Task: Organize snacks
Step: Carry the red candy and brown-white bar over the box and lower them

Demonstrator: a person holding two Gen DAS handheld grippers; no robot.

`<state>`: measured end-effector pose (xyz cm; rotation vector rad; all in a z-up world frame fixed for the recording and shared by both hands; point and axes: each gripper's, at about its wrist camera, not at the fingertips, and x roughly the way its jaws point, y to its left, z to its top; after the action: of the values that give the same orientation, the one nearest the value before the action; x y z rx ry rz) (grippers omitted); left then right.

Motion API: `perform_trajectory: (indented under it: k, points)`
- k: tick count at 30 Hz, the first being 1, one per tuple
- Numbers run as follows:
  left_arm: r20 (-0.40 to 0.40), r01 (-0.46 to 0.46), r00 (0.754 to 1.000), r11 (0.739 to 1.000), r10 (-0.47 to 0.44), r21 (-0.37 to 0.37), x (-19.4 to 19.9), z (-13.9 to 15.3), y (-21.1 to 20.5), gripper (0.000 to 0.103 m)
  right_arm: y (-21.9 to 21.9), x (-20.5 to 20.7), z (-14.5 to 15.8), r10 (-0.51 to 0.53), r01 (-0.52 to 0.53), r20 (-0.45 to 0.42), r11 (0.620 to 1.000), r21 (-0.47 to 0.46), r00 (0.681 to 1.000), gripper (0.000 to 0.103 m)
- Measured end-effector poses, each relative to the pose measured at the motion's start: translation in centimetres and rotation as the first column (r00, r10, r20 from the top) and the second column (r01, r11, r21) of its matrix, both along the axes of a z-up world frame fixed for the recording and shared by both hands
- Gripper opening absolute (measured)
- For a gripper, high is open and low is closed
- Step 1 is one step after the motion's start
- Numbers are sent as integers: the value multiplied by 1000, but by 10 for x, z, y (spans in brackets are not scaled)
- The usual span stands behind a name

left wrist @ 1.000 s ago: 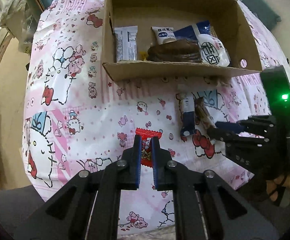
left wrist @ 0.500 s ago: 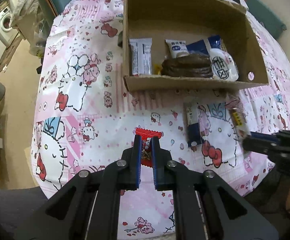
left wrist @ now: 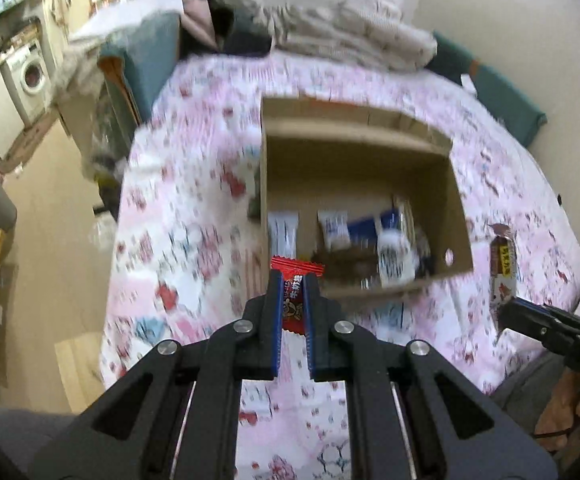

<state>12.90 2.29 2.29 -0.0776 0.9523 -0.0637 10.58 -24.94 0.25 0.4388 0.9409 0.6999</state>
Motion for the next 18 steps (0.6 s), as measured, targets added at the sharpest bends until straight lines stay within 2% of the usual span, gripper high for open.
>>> perform_trajectory:
  k: [3, 7, 18]
  points:
    - [42, 1, 999, 1000, -2, 18, 12, 14, 0, 7, -10, 11, 7, -93, 93, 39, 996, 4, 995, 16]
    - [53, 0, 999, 1000, -1, 23, 28, 17, 0, 7, -30, 26, 8, -207, 207, 40, 978, 4, 977, 16]
    - [34, 8, 999, 1000, -9, 17, 71, -1, -11, 7, -45, 79, -9, -279, 279, 15, 958, -61, 960, 16]
